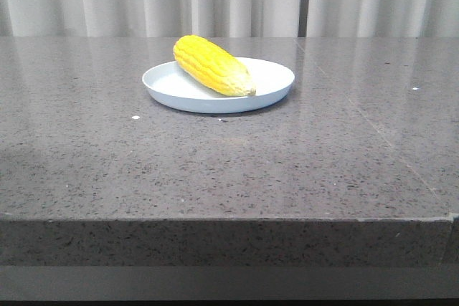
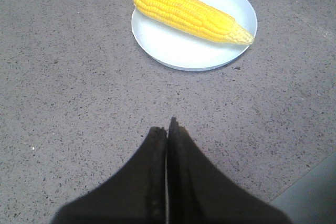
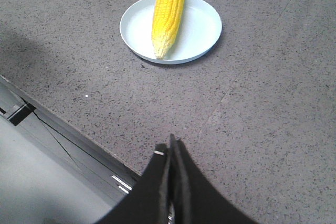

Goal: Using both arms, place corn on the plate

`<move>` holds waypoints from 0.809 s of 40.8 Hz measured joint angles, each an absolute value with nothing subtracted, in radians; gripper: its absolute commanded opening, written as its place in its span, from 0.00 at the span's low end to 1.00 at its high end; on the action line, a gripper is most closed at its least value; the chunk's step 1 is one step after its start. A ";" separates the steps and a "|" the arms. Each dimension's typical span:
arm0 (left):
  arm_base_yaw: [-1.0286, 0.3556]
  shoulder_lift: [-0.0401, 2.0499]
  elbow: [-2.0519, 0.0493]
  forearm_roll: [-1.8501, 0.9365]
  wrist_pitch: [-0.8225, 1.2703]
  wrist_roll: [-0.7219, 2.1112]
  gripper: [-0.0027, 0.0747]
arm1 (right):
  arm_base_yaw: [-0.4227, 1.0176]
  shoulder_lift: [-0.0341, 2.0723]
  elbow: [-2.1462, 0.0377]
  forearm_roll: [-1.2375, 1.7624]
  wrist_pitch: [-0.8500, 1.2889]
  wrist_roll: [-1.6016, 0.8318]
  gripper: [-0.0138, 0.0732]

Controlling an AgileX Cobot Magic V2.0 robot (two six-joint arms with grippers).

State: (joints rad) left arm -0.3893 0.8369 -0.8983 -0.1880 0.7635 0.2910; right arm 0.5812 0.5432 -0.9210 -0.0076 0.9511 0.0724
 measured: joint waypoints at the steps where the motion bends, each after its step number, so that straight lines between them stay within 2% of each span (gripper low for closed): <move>1: -0.389 0.837 -0.898 -0.188 0.764 0.291 0.01 | 0.581 0.543 -0.921 -0.008 0.951 0.072 0.06; 22: -0.384 0.822 -0.877 -0.190 0.752 0.291 0.01 | 0.581 0.543 -0.921 -0.008 0.951 0.072 0.06; 33: -0.191 0.604 -0.670 -0.180 0.582 0.291 0.01 | 0.581 0.543 -0.921 -0.008 0.949 0.072 0.06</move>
State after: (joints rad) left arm -0.1911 0.6039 -0.6703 -0.1799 0.5819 0.2910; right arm 0.5812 0.5432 -0.9210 -0.0076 0.9494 0.0724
